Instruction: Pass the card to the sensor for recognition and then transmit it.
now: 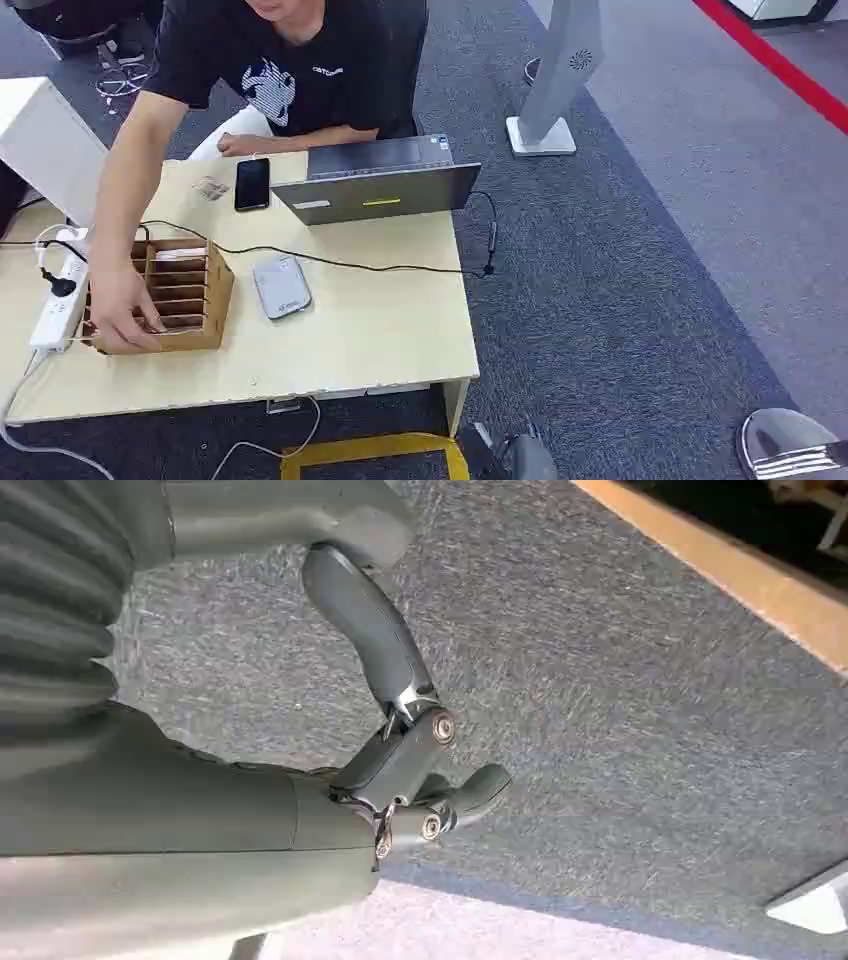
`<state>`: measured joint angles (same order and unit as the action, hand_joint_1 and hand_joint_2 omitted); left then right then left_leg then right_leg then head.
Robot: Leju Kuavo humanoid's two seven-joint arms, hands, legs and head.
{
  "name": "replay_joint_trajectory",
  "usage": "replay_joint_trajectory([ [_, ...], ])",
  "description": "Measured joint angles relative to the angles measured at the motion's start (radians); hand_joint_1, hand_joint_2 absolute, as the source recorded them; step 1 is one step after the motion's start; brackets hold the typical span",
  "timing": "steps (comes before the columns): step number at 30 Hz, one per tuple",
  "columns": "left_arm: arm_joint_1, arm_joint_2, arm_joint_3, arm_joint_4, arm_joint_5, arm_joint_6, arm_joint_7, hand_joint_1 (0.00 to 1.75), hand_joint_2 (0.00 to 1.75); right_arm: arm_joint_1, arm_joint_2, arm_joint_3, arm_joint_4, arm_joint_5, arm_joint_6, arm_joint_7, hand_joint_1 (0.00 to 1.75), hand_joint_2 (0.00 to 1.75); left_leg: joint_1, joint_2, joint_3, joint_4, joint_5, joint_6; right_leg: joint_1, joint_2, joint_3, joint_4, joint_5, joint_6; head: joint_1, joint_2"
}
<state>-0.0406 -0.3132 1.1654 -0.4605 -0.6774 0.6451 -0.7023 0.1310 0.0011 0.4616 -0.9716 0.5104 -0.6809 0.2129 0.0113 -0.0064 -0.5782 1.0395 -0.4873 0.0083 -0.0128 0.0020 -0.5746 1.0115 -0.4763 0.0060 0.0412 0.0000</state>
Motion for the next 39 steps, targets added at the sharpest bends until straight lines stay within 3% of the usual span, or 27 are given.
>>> replay_joint_trajectory([
  [5,0.029,0.000,-0.089,-0.077,0.154,0.016,0.000,0.00,1.75,0.000,-0.008,0.004,-0.004,0.003,0.000,-0.043,0.00,1.75,0.000,0.000,0.000,0.000,0.000,0.000,0.000,0.000,0.000,0.000,0.000,0.000,0.000,0.000],
  [11,0.056,0.000,-0.177,-0.137,0.192,0.018,0.000,0.00,1.75,0.011,-0.016,0.004,-0.013,0.006,0.000,-0.053,0.00,1.75,0.000,0.000,0.000,0.000,0.000,0.000,0.000,0.000,0.000,0.000,0.000,0.000,0.000,0.000],
  [17,0.109,-0.002,-0.309,-0.261,0.328,0.035,0.000,0.00,1.75,0.006,-0.019,0.005,-0.015,0.033,0.000,-0.040,0.00,1.75,0.000,0.000,0.000,0.000,0.000,0.000,0.000,0.000,0.000,0.000,0.000,0.000,0.000,0.000],
  [29,0.286,-0.034,-0.631,-0.854,0.470,0.052,-0.001,0.00,1.75,0.012,-0.019,0.004,-0.040,0.089,0.000,0.005,0.00,1.75,0.000,0.000,0.000,0.000,0.000,0.000,0.000,0.000,0.000,0.000,0.000,0.000,-0.001,0.000],
  [34,0.323,-0.040,-0.700,-1.003,0.475,0.052,-0.002,0.00,1.75,0.017,-0.019,0.004,-0.052,0.090,0.000,0.009,0.00,1.75,0.000,0.000,0.000,0.000,0.000,0.000,0.000,0.000,0.000,0.000,0.000,0.000,0.000,0.000],
  [39,0.363,-0.043,-0.775,-1.184,0.459,0.052,-0.002,0.00,1.75,0.020,-0.019,0.004,-0.063,0.095,0.000,0.056,0.00,1.75,0.000,0.000,0.000,0.000,0.000,0.000,0.000,0.000,0.000,0.000,0.000,0.000,0.000,0.000],
])
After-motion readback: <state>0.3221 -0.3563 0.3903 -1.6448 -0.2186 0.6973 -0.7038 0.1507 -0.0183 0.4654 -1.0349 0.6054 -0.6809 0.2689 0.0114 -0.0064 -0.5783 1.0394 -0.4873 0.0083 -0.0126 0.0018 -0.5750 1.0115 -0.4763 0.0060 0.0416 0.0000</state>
